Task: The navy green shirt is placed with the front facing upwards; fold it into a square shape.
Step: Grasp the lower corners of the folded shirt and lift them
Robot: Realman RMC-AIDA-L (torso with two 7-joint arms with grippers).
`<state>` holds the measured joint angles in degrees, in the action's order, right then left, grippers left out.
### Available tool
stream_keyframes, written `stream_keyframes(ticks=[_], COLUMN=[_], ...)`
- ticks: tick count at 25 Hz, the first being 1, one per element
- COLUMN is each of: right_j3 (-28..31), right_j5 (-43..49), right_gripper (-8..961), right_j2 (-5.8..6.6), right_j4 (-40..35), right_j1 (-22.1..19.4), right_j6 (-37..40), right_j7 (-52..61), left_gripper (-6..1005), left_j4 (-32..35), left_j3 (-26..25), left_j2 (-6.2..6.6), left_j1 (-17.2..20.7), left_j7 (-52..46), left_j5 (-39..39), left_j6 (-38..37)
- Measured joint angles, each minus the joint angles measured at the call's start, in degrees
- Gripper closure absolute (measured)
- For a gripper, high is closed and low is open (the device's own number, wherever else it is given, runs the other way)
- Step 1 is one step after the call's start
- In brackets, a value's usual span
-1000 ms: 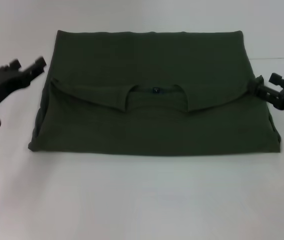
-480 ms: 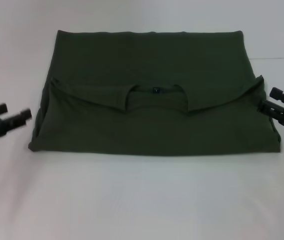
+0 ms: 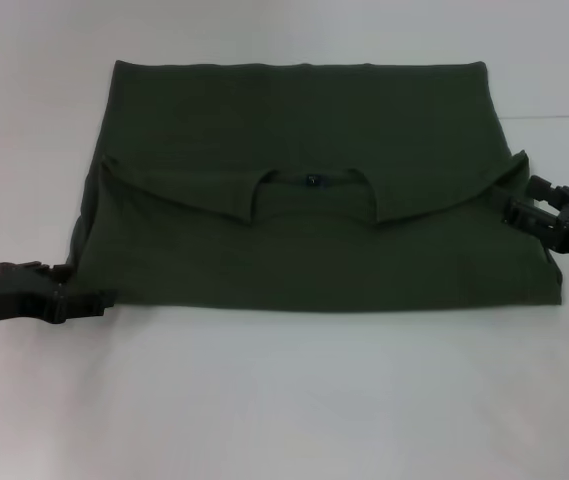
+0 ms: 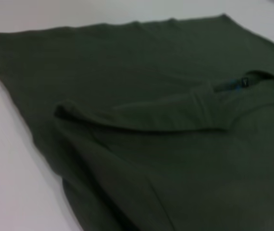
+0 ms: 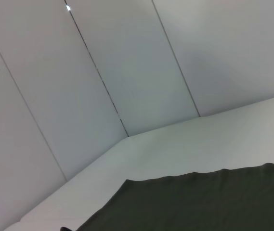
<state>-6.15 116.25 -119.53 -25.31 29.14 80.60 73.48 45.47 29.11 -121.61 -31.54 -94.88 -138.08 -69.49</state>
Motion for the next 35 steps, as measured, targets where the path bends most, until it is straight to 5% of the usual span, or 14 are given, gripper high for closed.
stream_keyframes(ticks=[23,31,35], right_j3=[0.04,0.07,0.01], right_j5=[-0.06,-0.06,-0.04], right_gripper=[23,23,23], right_j2=[0.0,0.43,0.6], right_j4=[-0.27,-0.52,-1.68], right_j1=[-0.29,-1.61,-3.09], right_j6=[1.63,3.83,4.37], right_j7=[2.17,2.06,1.83], left_gripper=[347,789,911], left_j4=[0.7,0.82,0.85], left_j3=[1.96,3.98,3.94], left_j2=[-0.1,-0.52,-0.61], left_j1=[-0.1,-0.1,-0.1], left_j7=[1.95,3.02,3.48], left_j5=[-1.62,-1.5,-1.22], left_j6=[2.09,2.35,2.4])
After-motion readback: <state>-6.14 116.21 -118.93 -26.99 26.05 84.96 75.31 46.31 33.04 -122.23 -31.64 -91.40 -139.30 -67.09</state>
